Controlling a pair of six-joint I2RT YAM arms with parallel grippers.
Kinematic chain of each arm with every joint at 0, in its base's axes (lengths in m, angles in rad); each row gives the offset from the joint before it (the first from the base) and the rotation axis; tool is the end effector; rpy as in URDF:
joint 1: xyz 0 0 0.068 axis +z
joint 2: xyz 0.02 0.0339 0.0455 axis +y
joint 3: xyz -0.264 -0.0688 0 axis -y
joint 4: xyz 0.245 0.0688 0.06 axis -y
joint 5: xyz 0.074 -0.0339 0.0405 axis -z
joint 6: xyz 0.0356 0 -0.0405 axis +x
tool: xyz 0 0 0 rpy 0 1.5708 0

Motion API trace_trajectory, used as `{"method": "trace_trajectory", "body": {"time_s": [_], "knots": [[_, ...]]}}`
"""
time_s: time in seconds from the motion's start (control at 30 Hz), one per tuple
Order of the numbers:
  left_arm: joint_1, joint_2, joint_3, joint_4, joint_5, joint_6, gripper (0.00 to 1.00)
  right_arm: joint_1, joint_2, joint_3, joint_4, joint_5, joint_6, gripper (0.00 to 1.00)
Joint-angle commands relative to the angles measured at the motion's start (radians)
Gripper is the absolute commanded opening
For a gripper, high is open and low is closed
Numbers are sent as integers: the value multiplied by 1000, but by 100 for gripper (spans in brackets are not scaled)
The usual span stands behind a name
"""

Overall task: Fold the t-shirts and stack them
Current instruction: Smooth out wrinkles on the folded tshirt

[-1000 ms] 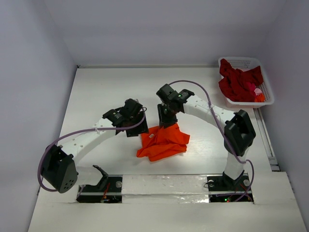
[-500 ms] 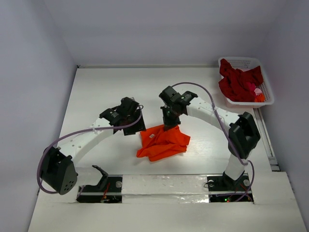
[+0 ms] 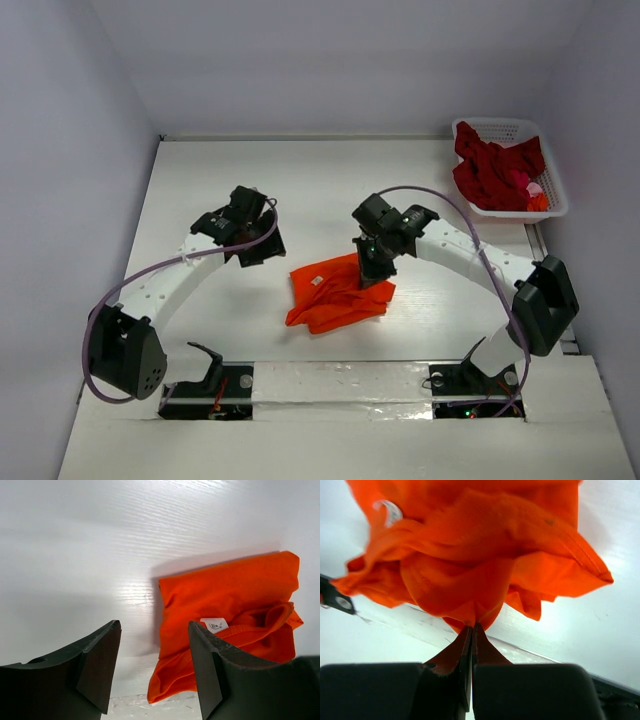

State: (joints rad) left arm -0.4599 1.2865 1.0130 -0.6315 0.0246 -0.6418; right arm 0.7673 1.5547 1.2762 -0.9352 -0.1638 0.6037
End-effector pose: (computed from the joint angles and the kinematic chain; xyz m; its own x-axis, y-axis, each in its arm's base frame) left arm 0.2377 -0.1187 0.2723 -0.8383 -0.2526 -0.4832 -0.0555 0.9211 -0.3853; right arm 0.2162 0.2166 0.2656 -0.9673 -0.1548 -0.2010 -0.2148 0.9213 0.3242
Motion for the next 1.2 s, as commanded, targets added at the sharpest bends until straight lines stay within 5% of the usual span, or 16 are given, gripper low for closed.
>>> {"method": "trace_trajectory", "body": {"time_s": [0.0, 0.57, 0.6, 0.77, 0.87, 1.17], "knots": [[36, -13, 59, -31, 0, 54, 53, 9, -42, -44, -13, -40, -27, 0], [69, 20, 56, -10, 89, 94, 53, 18, -180, -181, -91, -106, -45, 0], [69, 22, 44, -5, 97, 93, 53, 18, -194, -195, -88, -106, -45, 2], [69, 39, 29, 21, 113, 91, 53, 18, -191, -232, -83, -129, -51, 48], [46, 54, 32, 32, 115, 90, 53, 18, -186, -181, -109, -99, -59, 67], [-103, 118, -10, 99, 141, 31, 52, 18, -47, 127, -146, 47, -29, 63]]}}
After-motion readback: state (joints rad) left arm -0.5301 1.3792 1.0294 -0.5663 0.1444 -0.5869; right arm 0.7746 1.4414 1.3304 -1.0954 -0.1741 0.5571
